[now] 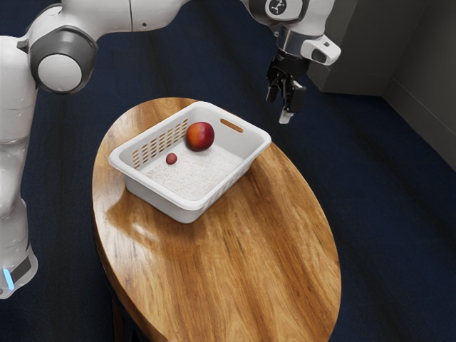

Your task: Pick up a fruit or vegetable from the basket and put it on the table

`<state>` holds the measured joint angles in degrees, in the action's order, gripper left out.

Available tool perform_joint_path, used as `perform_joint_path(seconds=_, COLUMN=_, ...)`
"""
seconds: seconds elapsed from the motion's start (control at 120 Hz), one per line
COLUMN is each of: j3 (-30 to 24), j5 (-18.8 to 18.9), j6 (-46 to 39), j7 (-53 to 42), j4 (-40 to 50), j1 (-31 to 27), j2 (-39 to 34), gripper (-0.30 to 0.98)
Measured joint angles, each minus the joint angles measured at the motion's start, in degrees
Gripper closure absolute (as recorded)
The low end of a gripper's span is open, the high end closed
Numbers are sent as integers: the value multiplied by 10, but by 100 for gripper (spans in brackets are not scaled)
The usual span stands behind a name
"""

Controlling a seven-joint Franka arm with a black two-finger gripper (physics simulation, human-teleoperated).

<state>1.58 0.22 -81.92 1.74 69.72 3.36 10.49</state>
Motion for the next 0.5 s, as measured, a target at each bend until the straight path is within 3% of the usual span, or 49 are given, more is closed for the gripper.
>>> perform_joint_path(seconds=0.192, j3=-3, j5=0, j6=3, j7=-4, j4=-2, j1=-3, j2=-11, gripper=0)
perform_joint_path(seconds=0.325, j3=-19, j5=25, j6=29, j7=-28, j4=8, j1=10, j2=-39, gripper=1)
perform_joint_path(seconds=0.408, j3=-21, j5=42, j6=34, j7=-57, j4=74, j1=11, j2=-68, gripper=1)
perform_joint_path(seconds=0.5, j3=-19, j5=51, j6=-9, j7=-115, j4=220, j1=11, j2=-127, gripper=1)
